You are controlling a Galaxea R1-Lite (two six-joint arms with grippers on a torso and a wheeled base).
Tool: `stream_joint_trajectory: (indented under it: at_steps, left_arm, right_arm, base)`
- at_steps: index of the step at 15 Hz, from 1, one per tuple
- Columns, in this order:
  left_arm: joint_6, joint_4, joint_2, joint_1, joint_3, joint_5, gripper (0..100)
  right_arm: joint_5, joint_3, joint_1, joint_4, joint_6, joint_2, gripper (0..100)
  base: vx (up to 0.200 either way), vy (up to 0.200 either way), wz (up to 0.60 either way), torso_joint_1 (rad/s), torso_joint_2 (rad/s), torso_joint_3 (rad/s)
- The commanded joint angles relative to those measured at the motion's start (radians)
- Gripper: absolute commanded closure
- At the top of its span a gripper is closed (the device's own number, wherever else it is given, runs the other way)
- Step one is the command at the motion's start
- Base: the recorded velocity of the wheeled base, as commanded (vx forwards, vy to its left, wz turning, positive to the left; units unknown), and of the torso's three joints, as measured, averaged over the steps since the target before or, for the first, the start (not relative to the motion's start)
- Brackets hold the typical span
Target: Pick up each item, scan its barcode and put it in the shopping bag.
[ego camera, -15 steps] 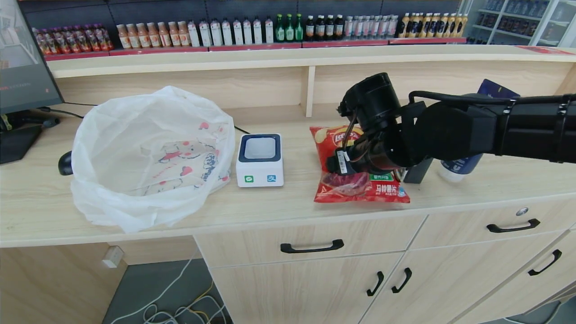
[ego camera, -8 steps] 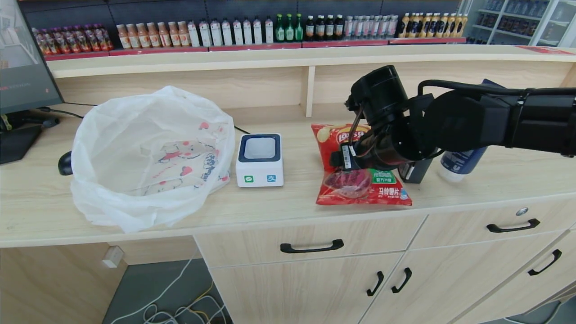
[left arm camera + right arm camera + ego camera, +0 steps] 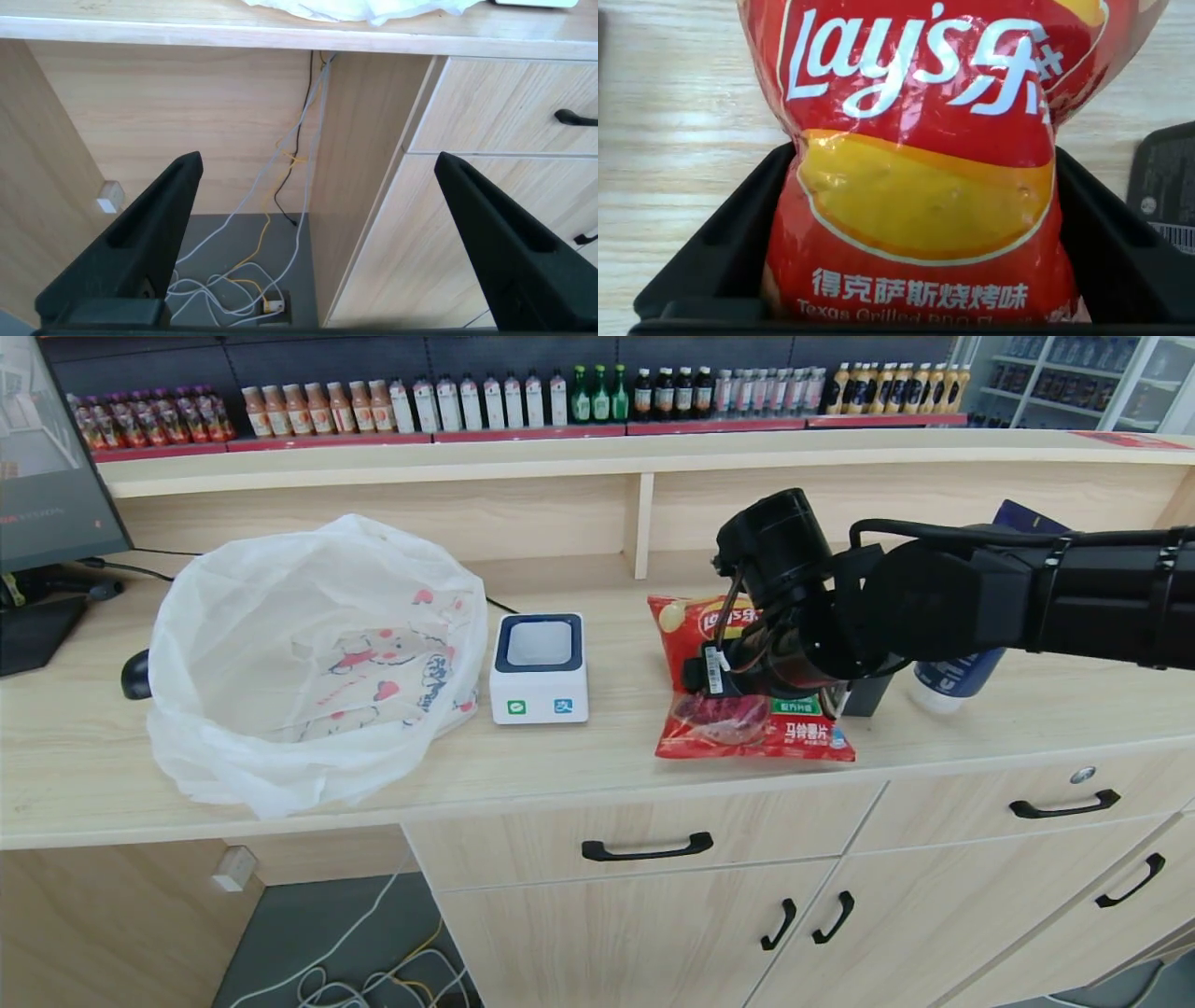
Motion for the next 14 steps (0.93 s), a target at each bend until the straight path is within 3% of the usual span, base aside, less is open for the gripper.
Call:
stream_joint_trajectory:
  at_steps: [1, 4, 5, 14]
  left_arm:
    - [0.0, 0.0, 0.0, 0.0, 0.0, 0.0, 0]
    - [0.0, 0.0, 0.0, 0.0, 0.0, 0.0, 0]
    - [0.0, 0.0, 0.0, 0.0, 0.0, 0.0, 0]
    - [0.0, 0.0, 0.0, 0.0, 0.0, 0.0, 0]
  right_arm:
    - [-0.031, -0.007, 0.013, 0.001, 0.022, 0.006, 0]
    - [-0.063, -0.009, 0.023, 0.015, 0.09, 0.018, 0]
    - [-0.061, -0.001, 0.023, 0.018, 0.09, 0.011, 100]
    - [-0.055, -0.012, 0.022, 0.017, 0.088, -0.011, 100]
  base:
    - [0.0, 0.0, 0.0, 0.0, 0.0, 0.0]
    - [0.0, 0.0, 0.0, 0.0, 0.0, 0.0]
    - [0.0, 0.0, 0.0, 0.0, 0.0, 0.0]
    - [0.0, 0.0, 0.0, 0.0, 0.0, 0.0]
